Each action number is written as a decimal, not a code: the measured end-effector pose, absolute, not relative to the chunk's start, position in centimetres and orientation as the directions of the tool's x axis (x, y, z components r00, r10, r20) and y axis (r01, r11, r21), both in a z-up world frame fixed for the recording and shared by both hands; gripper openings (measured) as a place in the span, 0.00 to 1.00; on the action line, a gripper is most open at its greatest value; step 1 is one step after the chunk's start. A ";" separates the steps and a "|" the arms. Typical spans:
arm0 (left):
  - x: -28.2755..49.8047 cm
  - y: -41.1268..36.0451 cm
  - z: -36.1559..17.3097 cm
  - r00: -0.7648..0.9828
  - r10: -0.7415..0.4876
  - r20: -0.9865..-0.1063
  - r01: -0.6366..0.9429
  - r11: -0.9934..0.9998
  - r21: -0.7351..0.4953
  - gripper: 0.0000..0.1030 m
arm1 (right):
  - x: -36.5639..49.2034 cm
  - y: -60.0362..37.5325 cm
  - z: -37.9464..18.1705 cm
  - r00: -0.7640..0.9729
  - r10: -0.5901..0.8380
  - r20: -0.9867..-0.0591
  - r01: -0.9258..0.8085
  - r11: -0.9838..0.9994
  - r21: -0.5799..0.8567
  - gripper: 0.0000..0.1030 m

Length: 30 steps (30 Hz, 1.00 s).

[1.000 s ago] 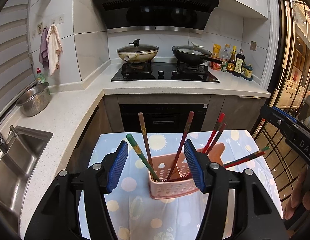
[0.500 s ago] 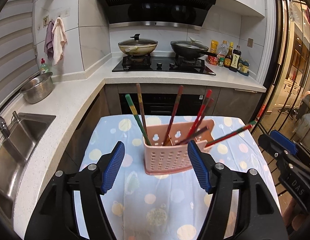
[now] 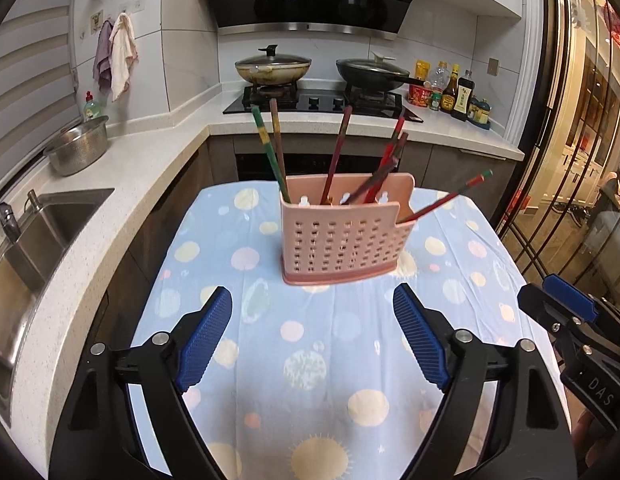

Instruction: Organize utensils

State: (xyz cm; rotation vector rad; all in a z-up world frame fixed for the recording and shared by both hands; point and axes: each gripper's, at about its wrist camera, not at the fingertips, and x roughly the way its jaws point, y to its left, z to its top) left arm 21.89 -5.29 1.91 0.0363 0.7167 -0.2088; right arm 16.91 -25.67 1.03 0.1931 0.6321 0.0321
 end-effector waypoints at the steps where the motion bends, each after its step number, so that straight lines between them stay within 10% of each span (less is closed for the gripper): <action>1: 21.6 -5.2 1.7 0.730 -0.177 -0.660 0.202 0.979 -0.039 0.78 | 16.5 -25.6 0.9 0.805 0.084 -0.587 0.030 0.983 0.182 0.47; 30: 13.1 -4.8 -2.5 0.694 -0.119 -0.710 0.187 0.982 0.018 0.93 | 8.1 -25.3 -3.8 0.744 0.089 -0.663 0.059 0.979 0.197 0.81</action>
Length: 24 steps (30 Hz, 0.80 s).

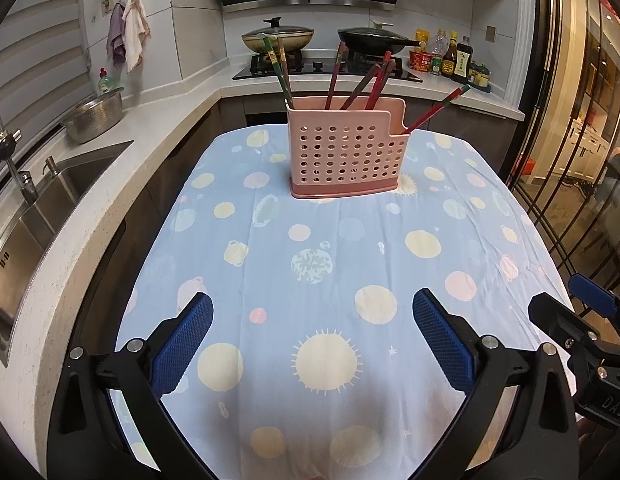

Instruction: Organize utensils

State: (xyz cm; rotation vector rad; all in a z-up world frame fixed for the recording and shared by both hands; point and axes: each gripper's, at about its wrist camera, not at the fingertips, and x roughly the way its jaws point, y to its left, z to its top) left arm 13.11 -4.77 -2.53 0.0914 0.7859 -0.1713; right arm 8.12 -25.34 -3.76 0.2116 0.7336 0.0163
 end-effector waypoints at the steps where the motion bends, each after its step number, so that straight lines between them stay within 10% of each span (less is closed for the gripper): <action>1: 12.9 -4.8 -2.5 0.695 -0.116 -0.710 0.189 0.982 0.024 0.93 | 8.0 -25.4 -3.9 0.744 0.085 -0.663 0.061 0.979 0.194 0.81; 24: 12.0 -4.8 -2.8 0.701 -0.092 -0.707 0.174 0.984 0.045 0.93 | 6.9 -24.5 -4.0 0.769 0.019 -0.639 0.080 0.989 0.125 0.93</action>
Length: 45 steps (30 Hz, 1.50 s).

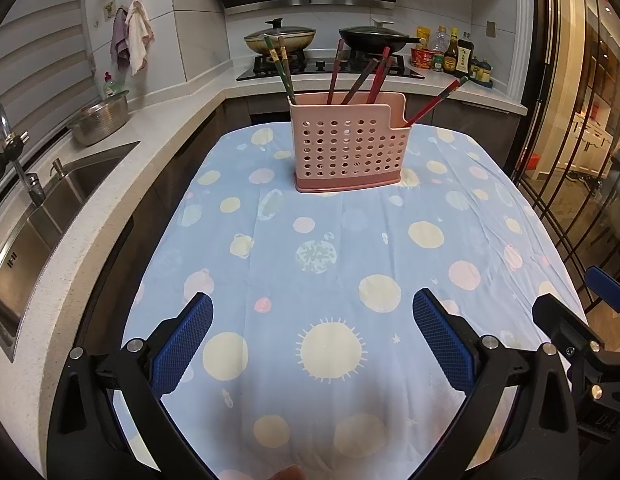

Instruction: Organize utensils

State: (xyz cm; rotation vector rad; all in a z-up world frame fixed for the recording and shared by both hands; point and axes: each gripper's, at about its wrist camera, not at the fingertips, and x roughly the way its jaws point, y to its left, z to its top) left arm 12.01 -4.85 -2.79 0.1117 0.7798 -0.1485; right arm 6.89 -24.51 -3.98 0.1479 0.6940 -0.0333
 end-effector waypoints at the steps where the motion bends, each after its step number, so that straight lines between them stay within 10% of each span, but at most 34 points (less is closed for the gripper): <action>1: 12.0 -4.8 -2.8 0.702 -0.090 -0.707 0.173 0.984 0.046 0.93 | 6.9 -24.5 -4.0 0.769 0.018 -0.640 0.078 0.989 0.122 0.93; 45: 12.1 -4.8 -2.5 0.713 -0.071 -0.698 0.167 0.983 0.071 0.93 | 7.4 -23.1 -4.1 0.766 0.023 -0.642 0.054 0.993 0.101 0.93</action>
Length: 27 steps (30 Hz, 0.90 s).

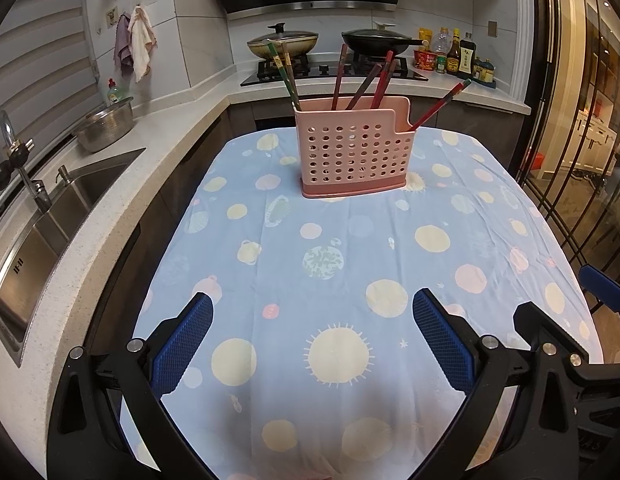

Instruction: Organize utensils

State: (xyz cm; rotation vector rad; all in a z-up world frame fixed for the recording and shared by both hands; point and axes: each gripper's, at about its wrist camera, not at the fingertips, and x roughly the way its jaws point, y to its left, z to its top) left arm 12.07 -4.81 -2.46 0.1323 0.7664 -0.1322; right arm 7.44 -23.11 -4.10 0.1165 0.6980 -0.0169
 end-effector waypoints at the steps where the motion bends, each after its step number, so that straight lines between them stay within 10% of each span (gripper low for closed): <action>1: 12.1 -4.8 -2.5 0.712 -0.070 -0.699 0.166 0.984 0.071 0.93 | 7.5 -23.1 -4.1 0.766 0.025 -0.643 0.054 0.993 0.102 0.93; 27: 13.1 -4.2 -2.7 0.713 -0.030 -0.700 0.120 0.990 0.080 0.93 | 7.9 -24.0 -4.4 0.763 0.005 -0.647 0.076 0.992 0.098 0.93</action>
